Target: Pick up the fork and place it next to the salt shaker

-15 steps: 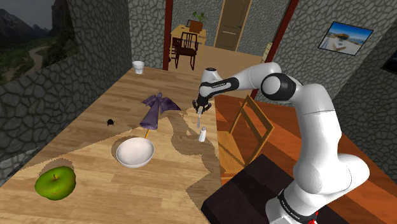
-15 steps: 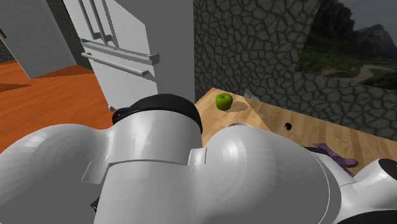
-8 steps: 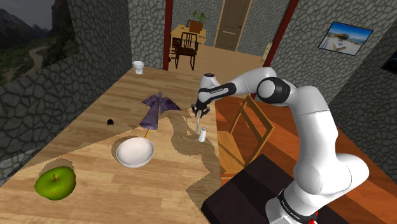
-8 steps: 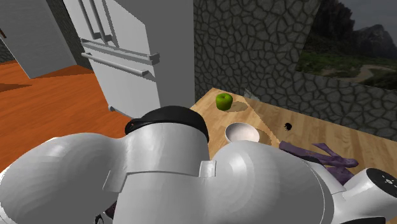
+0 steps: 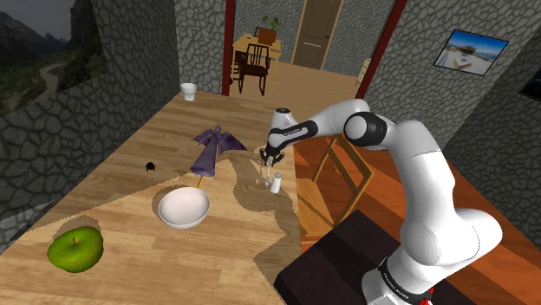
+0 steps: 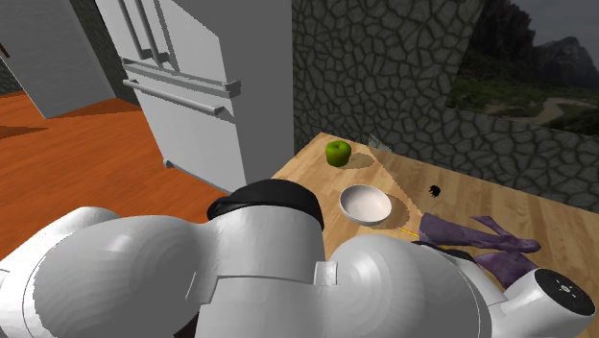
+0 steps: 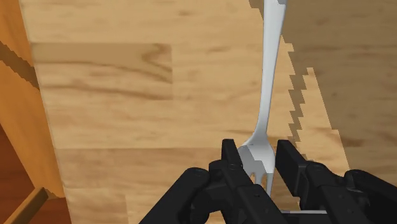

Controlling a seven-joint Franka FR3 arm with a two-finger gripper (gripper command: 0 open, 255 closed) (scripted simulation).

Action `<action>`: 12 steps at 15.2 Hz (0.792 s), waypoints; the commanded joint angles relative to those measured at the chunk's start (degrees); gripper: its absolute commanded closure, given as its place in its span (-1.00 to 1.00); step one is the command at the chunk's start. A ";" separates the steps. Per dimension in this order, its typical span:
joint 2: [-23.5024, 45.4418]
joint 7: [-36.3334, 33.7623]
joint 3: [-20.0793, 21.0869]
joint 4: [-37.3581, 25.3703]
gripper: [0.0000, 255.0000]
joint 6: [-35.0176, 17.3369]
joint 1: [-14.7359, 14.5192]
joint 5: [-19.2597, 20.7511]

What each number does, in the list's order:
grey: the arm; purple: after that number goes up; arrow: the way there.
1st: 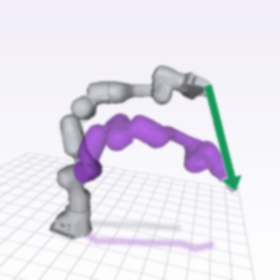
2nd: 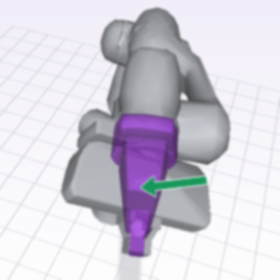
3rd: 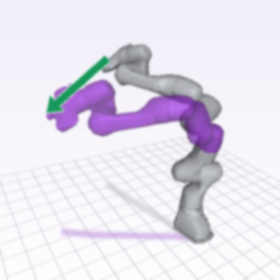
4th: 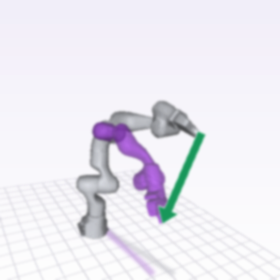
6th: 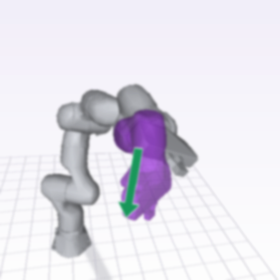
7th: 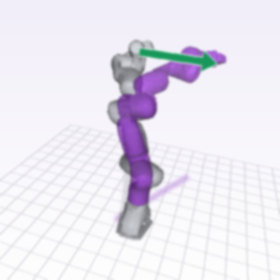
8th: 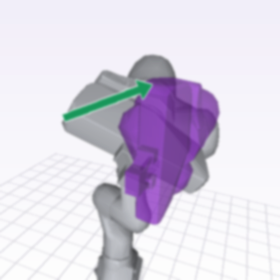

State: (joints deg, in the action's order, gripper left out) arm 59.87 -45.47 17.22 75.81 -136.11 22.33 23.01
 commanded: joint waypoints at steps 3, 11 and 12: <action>1.79 -0.02 -0.39 -0.89 1.00 -0.97 -0.23 0.27; 1.80 -0.02 -0.39 -0.90 -1.00 -0.96 -0.23 0.27; 1.80 -0.02 -0.39 -0.90 -1.00 -0.96 -0.23 0.27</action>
State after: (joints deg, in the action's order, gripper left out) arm 61.67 -45.49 16.83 74.91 -137.08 22.10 23.28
